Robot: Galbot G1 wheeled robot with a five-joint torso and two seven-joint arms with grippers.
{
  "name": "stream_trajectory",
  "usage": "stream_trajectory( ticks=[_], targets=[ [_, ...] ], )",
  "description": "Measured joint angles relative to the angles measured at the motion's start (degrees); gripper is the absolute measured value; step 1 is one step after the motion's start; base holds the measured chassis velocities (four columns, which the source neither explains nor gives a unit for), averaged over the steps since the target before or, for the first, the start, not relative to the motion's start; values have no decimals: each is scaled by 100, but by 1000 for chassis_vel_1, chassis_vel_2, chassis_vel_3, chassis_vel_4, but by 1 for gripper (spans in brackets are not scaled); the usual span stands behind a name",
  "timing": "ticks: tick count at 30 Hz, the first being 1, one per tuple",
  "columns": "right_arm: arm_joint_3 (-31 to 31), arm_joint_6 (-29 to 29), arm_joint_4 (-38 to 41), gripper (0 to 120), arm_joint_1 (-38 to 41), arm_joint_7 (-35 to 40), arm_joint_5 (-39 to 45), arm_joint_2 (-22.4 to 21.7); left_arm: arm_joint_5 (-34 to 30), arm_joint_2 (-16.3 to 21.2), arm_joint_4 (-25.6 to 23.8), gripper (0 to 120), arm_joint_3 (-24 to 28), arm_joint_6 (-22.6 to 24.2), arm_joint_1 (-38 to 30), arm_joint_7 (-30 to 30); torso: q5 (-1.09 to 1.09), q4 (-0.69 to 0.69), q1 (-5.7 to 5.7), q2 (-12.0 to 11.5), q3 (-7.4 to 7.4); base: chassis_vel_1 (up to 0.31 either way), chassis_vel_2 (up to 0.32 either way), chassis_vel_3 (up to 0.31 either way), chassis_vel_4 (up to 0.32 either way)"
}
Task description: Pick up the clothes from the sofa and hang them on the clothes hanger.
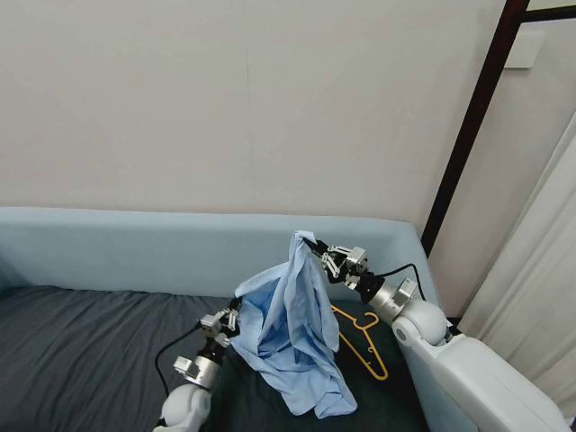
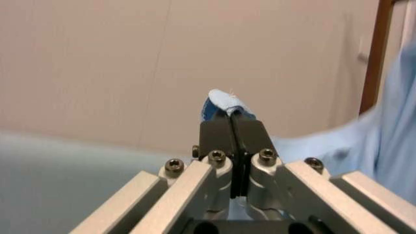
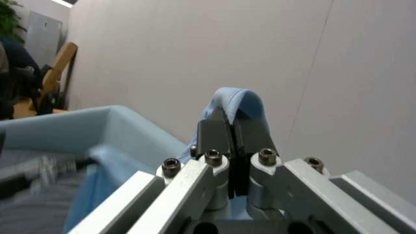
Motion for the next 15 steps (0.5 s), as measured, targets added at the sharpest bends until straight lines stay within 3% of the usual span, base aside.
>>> stream_trajectory(
  ticks=[1, 5, 6, 10, 12, 15],
  targets=[
    [0, 0, 0, 0, 0, 0, 0, 0, 0, 0, 0, 0, 0, 0, 0, 0, 0, 0, 0, 0, 0, 0, 0, 0, 0],
    [88, 8, 41, 0, 32, -60, 165, -109, -646, 916, -1286, 0, -34, 504, -178, -616, -1, -1, 0, 0, 0, 0, 0, 0, 0],
    [88, 8, 41, 0, 32, -60, 165, -109, -646, 916, -1286, 0, -34, 504, -178, -616, -1, -1, 0, 0, 0, 0, 0, 0, 0],
    [183, 17, 103, 0, 101, -167, 345, -232, -1130, 1813, -1863, 0, -23, 811, -455, -1037, 0, 1, 0, 0, -1, 0, 0, 0, 0],
    [195, 17, 123, 0, 136, -210, 410, -279, -1202, 1962, -1928, 0, -11, 850, -527, -1120, 0, 2, 0, 0, 0, 0, 0, 0, 0],
    [210, -25, 205, 0, 376, -564, 794, -508, -1480, 2490, -2110, 0, 32, 966, -889, -1396, 1, -1, 0, 0, 0, 0, 0, 0, 0]
  ],
)
